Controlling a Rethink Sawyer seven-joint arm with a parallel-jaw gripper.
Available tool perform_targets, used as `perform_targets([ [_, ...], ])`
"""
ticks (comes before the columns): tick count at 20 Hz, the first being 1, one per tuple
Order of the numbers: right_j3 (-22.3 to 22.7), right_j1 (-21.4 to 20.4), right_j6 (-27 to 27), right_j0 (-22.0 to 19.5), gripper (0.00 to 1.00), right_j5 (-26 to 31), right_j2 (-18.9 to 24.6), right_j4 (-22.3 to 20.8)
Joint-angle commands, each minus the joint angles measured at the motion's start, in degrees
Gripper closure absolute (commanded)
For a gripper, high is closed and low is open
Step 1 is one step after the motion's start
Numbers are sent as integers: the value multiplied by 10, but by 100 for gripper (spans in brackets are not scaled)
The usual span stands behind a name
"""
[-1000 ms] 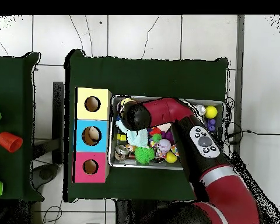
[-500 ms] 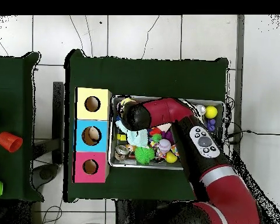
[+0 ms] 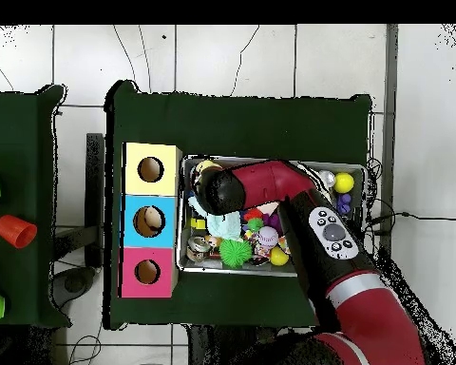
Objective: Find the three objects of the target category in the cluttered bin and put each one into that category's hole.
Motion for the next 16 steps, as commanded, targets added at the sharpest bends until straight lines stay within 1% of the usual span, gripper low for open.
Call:
perform_targets([
  [1, 38, -19, 20, 1, 100, 24, -8, 21],
  [10, 60, -49, 20, 1, 100, 50, -6, 51],
  [16, 85, -71, 21, -1, 100, 57, -9, 70],
])
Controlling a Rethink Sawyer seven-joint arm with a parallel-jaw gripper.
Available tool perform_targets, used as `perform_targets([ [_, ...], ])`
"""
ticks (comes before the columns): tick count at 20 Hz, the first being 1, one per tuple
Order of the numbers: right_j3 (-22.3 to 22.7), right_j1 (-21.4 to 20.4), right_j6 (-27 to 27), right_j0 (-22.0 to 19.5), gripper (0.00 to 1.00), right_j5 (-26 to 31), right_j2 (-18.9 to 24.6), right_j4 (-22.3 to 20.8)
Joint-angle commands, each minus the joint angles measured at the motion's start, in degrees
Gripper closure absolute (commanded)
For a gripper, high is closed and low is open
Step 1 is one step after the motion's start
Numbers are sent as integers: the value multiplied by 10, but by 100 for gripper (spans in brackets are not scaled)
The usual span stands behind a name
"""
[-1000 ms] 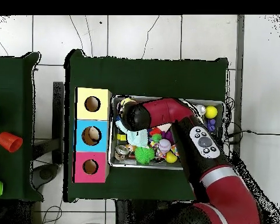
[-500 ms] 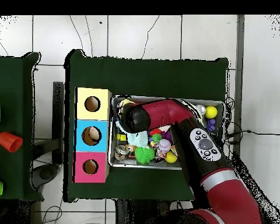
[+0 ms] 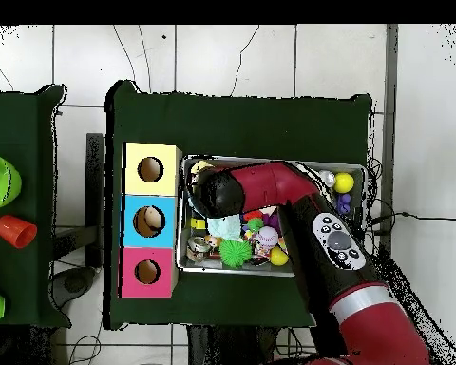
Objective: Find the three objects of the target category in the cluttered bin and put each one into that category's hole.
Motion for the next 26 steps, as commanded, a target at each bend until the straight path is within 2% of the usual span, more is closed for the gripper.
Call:
perform_targets([
  [1, 54, -29, 21, -2, 100, 62, -8, 34],
  [4, 65, -42, 23, 0, 100, 69, -10, 45],
  [5, 70, -48, 23, 2, 0, 72, -13, 51],
  [20, 96, -80, 18, 4, 0, 92, -17, 82],
  [26, 91, -57, 40, 14, 0, 30, -36, 58],
])
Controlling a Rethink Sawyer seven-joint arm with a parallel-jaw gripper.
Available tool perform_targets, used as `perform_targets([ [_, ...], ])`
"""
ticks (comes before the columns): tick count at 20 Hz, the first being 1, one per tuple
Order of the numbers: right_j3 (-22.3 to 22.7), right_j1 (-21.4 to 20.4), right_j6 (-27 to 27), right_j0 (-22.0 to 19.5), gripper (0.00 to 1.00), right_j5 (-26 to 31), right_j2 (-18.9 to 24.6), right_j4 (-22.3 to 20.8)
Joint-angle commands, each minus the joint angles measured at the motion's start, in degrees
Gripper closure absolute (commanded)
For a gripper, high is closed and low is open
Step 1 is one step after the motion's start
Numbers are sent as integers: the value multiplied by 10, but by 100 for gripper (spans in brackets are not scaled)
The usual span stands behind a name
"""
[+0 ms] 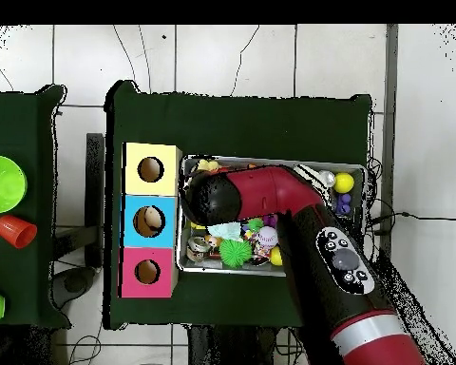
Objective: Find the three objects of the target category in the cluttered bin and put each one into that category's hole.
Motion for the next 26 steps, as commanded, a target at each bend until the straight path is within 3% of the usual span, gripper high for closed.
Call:
perform_targets([
  [1, 42, 20, 41, 9, 0, 6, -31, -10],
  [6, 36, 34, 41, 15, 0, -13, -41, -18],
  [19, -71, 144, 22, 30, 0, -46, -51, -40],
  [26, -101, 172, 32, 43, 0, -56, -59, -40],
])
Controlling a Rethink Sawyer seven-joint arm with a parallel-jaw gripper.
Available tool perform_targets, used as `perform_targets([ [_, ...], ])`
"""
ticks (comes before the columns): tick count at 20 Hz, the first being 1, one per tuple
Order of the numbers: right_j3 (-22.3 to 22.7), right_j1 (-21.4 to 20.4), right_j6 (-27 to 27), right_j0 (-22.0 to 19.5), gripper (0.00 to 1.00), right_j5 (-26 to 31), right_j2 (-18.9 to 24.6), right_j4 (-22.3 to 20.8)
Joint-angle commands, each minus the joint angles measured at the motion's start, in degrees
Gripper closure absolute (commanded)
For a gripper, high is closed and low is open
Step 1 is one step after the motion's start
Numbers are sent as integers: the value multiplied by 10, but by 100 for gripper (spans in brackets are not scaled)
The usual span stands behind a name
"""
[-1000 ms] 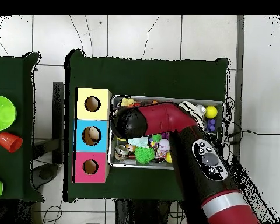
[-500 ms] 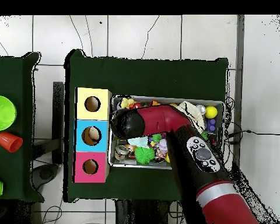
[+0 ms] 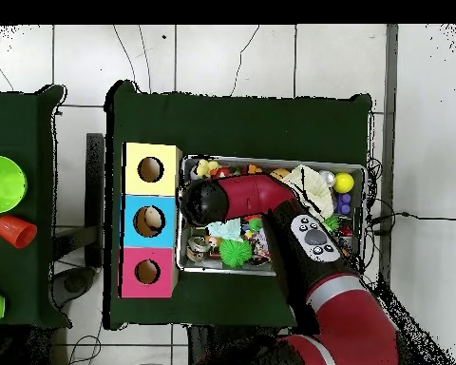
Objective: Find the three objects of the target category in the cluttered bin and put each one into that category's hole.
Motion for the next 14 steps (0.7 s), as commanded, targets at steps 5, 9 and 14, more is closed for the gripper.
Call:
perform_targets([
  [5, -63, 61, 29, 9, 0, -40, -27, -25],
  [9, -66, 68, 32, 13, 0, -45, -31, -26],
  [14, -73, 76, 33, 16, 0, -43, -36, -27],
])
